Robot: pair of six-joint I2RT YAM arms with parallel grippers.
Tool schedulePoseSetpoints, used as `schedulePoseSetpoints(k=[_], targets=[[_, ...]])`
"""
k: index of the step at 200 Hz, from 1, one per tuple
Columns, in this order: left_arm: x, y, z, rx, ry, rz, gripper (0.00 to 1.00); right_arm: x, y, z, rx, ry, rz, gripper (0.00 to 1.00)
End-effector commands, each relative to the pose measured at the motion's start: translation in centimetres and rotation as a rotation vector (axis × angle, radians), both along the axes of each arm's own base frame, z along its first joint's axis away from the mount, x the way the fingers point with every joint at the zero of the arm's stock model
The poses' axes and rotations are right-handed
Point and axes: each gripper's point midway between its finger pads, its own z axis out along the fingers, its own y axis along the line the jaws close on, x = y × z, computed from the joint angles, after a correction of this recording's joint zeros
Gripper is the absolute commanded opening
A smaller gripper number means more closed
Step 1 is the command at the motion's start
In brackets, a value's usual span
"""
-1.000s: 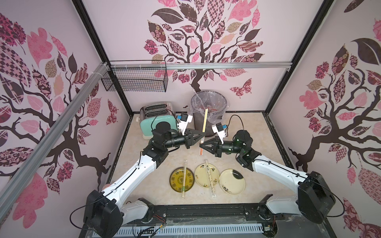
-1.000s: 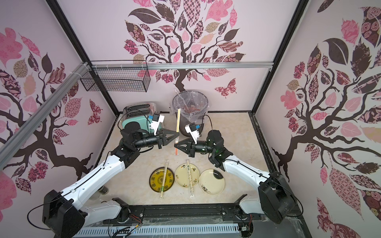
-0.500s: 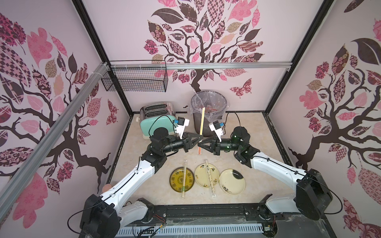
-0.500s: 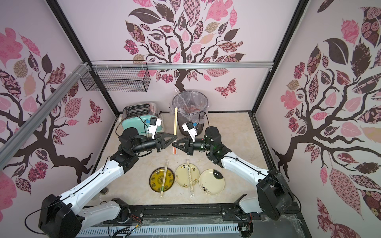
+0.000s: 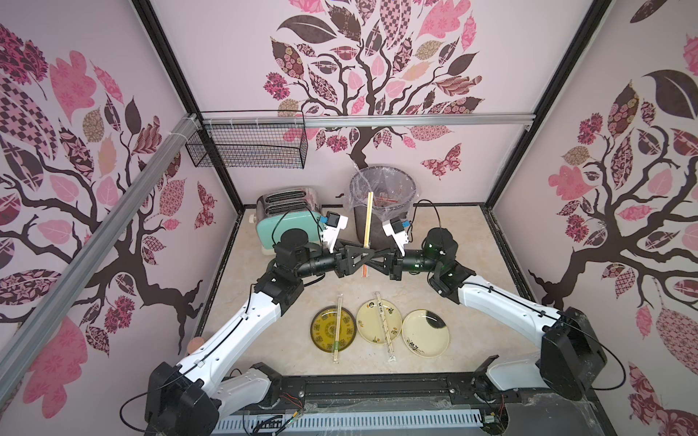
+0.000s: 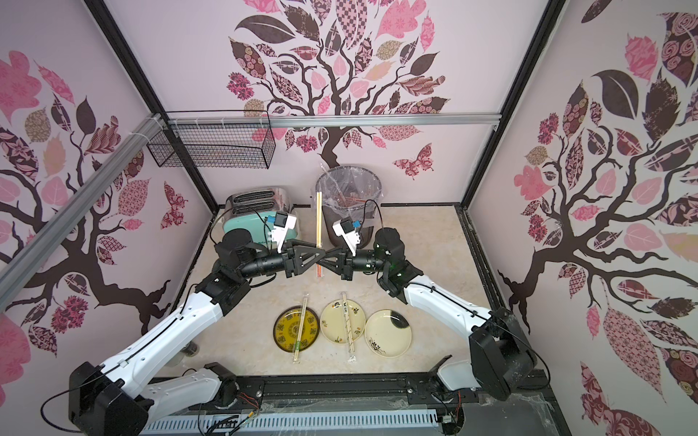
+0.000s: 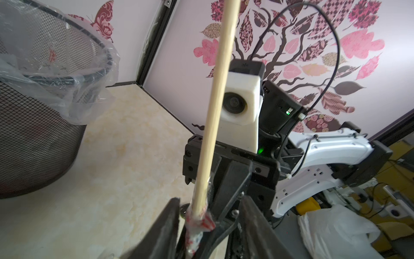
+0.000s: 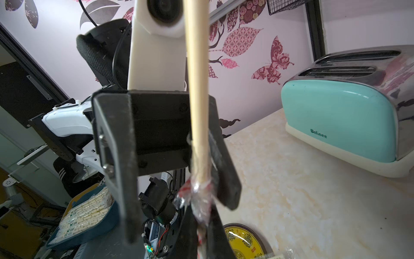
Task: Remove the packaging of disposable chopsticks
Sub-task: Remove the packet bag from the disposable chopsticks.
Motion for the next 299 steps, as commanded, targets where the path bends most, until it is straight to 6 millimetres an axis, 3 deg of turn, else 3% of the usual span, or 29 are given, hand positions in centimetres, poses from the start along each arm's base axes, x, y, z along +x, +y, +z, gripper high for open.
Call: schedulePoseSetpoints(k=[1, 45, 101, 133, 179, 205, 246, 257, 274, 299], targets=[[1.2, 1.1, 1.3, 0.005, 0.008, 0.006, 0.58, -0.3, -0.3, 1.6, 0.032, -0.072, -0.010, 0.00], [2.4, 1.2, 3.1, 0.022, -0.032, -0.041, 0.61, -0.8, 0.5, 0.5, 0.016, -0.051, 0.018, 0.00], [2.7, 0.8, 3.1, 0.020, -0.053, -0.075, 0.61, -1.2, 1.9, -0.9, -0.008, -0.025, 0.058, 0.00], [3.1, 1.5, 3.4, 0.019, -0.061, -0.046, 0.50, -1.5, 2.5, -2.0, -0.034, -0.006, 0.072, 0.00], [3.2, 1.9, 3.1, 0.017, -0.057, -0.042, 0.27, -1.8, 3.2, -2.5, -0.047, 0.007, 0.086, 0.00], [3.0, 1.9, 2.9, 0.019, -0.061, -0.046, 0.00, -1.8, 3.3, -2.6, -0.051, 0.009, 0.081, 0.00], [2.9, 2.5, 3.1, 0.020, -0.112, -0.002, 0.00, -1.3, 3.3, -3.6, -0.072, 0.039, 0.051, 0.00], [3.2, 3.0, 3.2, 0.003, -0.118, 0.019, 0.00, -1.2, 3.3, -4.2, -0.081, 0.057, 0.048, 0.16], [4.0, 4.0, 3.4, -0.032, -0.110, 0.052, 0.00, -1.4, 3.3, -5.4, -0.097, 0.089, 0.056, 0.24], [4.8, 4.9, 3.6, -0.051, -0.113, 0.077, 0.00, -1.8, 3.1, -7.6, -0.119, 0.147, 0.065, 0.22]])
